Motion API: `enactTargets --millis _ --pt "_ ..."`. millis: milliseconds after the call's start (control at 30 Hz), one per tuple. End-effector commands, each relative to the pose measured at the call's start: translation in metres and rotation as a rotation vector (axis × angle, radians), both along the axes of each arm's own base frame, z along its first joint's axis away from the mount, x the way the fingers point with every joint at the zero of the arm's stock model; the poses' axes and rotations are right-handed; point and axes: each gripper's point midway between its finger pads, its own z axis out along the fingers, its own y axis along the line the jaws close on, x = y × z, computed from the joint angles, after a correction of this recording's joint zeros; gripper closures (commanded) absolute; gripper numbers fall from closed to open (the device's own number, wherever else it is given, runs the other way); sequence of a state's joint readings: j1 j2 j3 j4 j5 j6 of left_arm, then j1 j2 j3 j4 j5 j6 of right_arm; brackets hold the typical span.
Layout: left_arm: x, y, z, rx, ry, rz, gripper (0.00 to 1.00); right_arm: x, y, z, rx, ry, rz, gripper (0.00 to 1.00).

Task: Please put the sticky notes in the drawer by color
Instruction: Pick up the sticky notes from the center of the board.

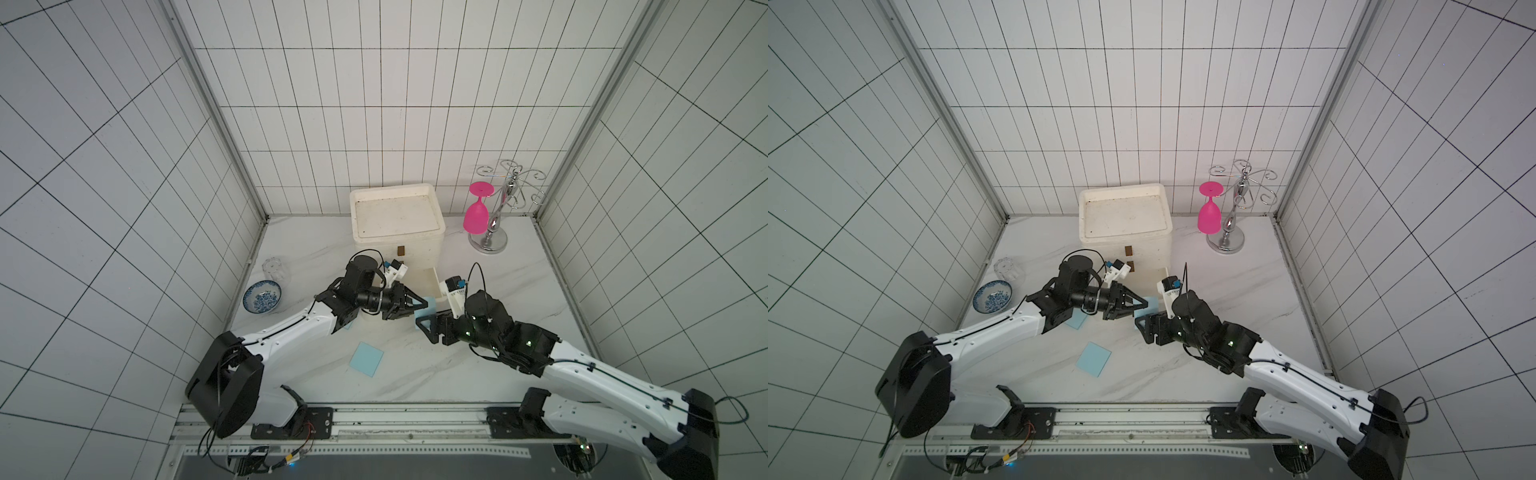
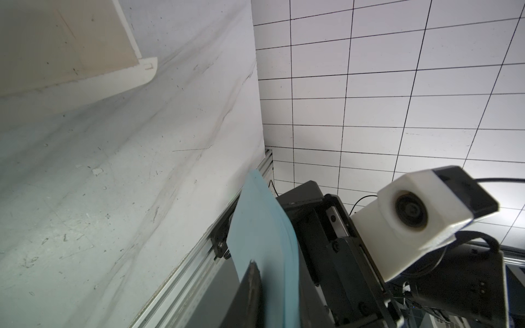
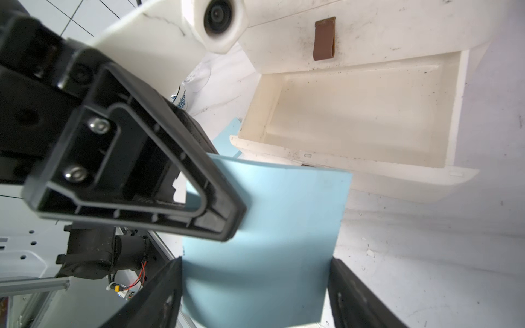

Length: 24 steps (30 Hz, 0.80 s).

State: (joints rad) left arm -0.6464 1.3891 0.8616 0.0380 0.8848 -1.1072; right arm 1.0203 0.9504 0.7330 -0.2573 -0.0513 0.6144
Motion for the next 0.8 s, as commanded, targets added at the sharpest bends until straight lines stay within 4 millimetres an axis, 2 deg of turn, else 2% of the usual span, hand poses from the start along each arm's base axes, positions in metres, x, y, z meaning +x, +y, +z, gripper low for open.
enactTargets --millis 0,167,367,500,633,767 --pt "0.003 -0.003 0.003 -0.018 -0.024 -0.003 0.85 0.004 0.001 0.028 0.063 -0.035 -0.009 0.15" --pt "0.006 -0.001 0.004 -0.027 -0.024 -0.006 0.91 0.001 -0.007 0.032 0.065 -0.033 -0.014 0.12" --pt "0.028 0.031 0.007 -0.019 -0.042 0.043 0.91 -0.003 -0.037 0.041 0.116 -0.023 -0.063 0.1" --pt "0.028 0.044 0.018 -0.042 -0.072 0.017 0.9 -0.001 -0.053 0.035 0.177 0.051 -0.101 0.11" --pt "0.02 0.042 0.036 -0.085 -0.115 -0.046 0.88 0.004 -0.041 0.029 0.298 0.224 -0.054 0.19" --pt "0.012 0.043 0.054 -0.12 -0.156 -0.086 0.87 0.013 -0.02 0.053 0.537 0.315 0.042 0.3"
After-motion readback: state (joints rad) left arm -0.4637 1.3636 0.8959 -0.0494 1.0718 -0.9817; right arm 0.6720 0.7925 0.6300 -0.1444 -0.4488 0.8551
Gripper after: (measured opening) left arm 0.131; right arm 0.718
